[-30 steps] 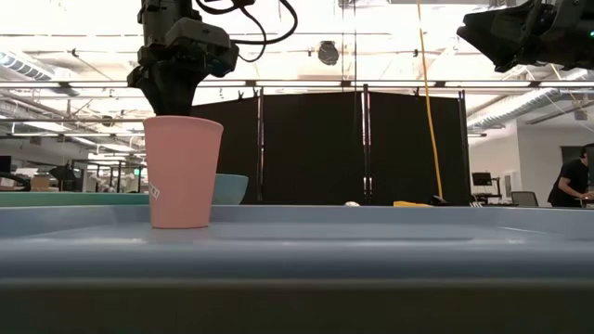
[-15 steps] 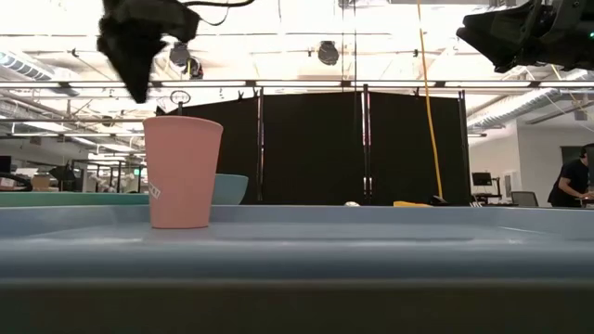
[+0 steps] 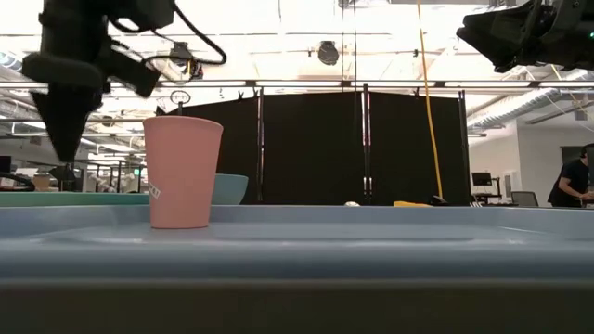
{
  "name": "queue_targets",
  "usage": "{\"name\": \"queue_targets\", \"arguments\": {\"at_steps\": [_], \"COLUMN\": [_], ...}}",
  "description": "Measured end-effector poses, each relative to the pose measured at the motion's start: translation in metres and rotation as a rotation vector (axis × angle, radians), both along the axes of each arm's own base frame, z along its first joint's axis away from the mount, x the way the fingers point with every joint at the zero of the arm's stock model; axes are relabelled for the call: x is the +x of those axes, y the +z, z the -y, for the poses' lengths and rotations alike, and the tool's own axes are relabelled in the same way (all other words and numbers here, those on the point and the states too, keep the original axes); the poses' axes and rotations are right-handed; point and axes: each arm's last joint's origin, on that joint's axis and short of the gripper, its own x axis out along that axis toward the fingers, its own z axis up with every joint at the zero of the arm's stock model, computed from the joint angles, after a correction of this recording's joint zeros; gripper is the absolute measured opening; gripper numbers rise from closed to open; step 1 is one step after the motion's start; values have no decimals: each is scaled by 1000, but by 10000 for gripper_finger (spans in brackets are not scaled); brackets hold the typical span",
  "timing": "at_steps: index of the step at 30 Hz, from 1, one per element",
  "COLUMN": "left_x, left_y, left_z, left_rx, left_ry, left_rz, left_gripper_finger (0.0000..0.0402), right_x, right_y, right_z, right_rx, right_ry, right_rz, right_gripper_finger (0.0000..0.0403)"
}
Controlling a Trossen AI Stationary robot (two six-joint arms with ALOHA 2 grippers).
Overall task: Set up tray
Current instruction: Put the light blue plate on the blue tray to the bottom right of the pink cup
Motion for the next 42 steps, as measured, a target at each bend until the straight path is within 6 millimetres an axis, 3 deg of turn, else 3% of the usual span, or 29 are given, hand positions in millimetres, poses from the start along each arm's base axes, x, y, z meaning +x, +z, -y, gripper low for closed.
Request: {"name": "queue_targets", "arguments": {"at_steps": [6,18,27,37,42], "left_x": [-15,-14,-6,-28,-31], "left_y": [-23,-25,-28,-62,-69], "left_z": [-1,-4,-2,-7,-7], "left_rx": [-72,11,-22,-28,-51], "left_ry": [54,30,24,81,89], "left_rz": [-90,-55,33,-30,-5], "left_gripper_finger": [143,218,215,217,193], "right_x": [0,0,0,0,0], "right_y": [0,0,0,0,1], "right_z": [0,0,0,0,0], "right_rx": [1,2,2,3,4], "right_ry": [1,1,1,2,2], "right_rz": [0,0,0,1,8], "right_gripper_finger": [173,173,173,173,173]}}
